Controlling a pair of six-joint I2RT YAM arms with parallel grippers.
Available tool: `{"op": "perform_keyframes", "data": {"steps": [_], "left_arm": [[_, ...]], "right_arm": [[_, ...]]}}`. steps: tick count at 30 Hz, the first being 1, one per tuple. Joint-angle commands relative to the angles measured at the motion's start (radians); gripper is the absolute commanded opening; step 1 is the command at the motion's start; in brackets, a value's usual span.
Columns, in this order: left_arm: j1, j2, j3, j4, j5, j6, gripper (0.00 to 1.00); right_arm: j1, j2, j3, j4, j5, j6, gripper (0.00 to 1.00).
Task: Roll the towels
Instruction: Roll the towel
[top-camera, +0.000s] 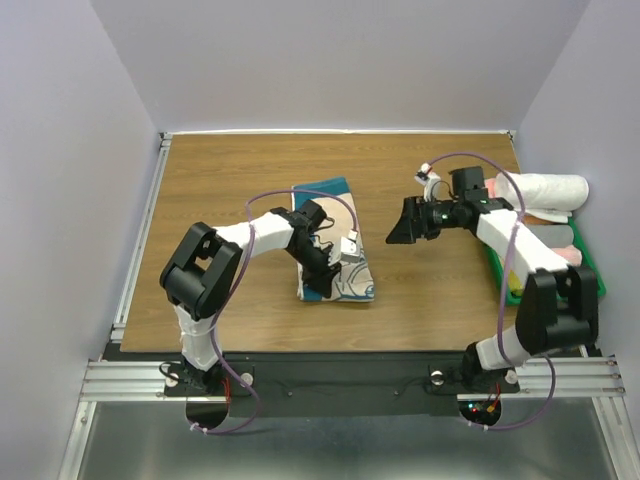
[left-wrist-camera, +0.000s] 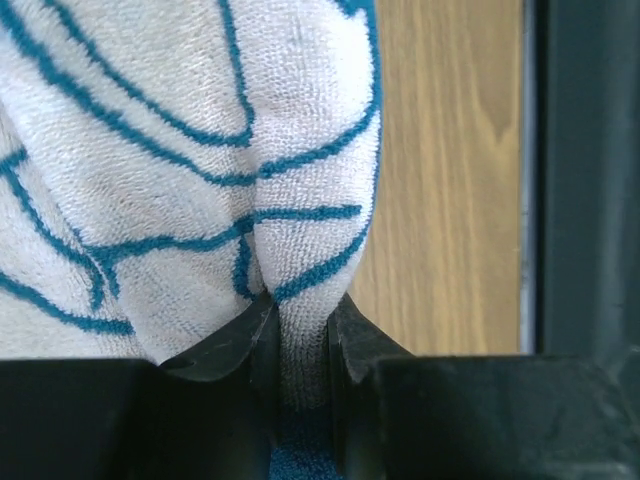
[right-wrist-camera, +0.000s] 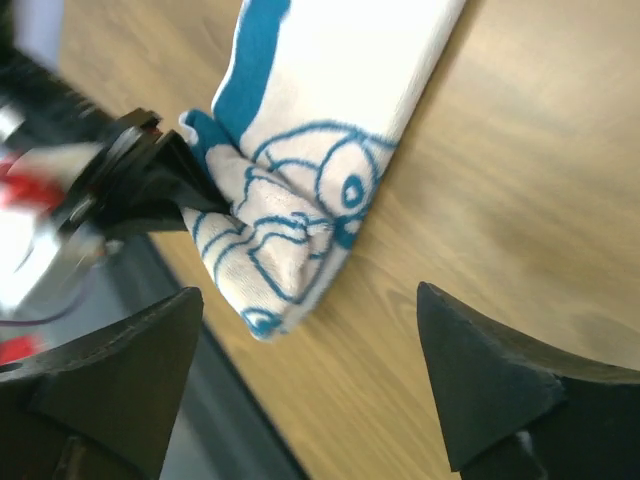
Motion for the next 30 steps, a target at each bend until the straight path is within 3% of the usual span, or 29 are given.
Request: {"op": "perform_keyframes", "data": {"steps": [1, 6, 10, 16, 23, 30], "left_arm": [[0.054, 0.095, 0.030, -0.203, 0.141, 0.021, 0.06], [0.117, 0.227, 0.103, -0.294, 0.198, 0.081, 0.06], [0.133, 0.335, 0.158, -0.337, 0.178, 0.085, 0.06], [0.143, 0.407, 0.221, -0.351, 0.143, 0.056, 0.06], [0.159, 0.447, 0.257, -0.361, 0.126, 0.052, 0.06], [0.162, 0.465, 0.286, -0.372, 0.118, 0.058, 0.06]], "right_arm": [[0.006, -0.194, -0.009, -0.066, 0.063, -0.215, 0.95], [0.018, -0.303, -0.003, -0.227, 0.084, -0.410, 0.93], [0.122, -0.364, -0.020, -0.266, 0.150, -0.522, 0.90], [0.404, -0.357, -0.054, -0.154, 0.378, -0.547, 0.86], [0.625, -0.181, -0.032, 0.004, 0.523, -0.571, 0.83], [0.704, -0.044, -0.076, 0.159, 0.541, -0.586, 0.82]]}}
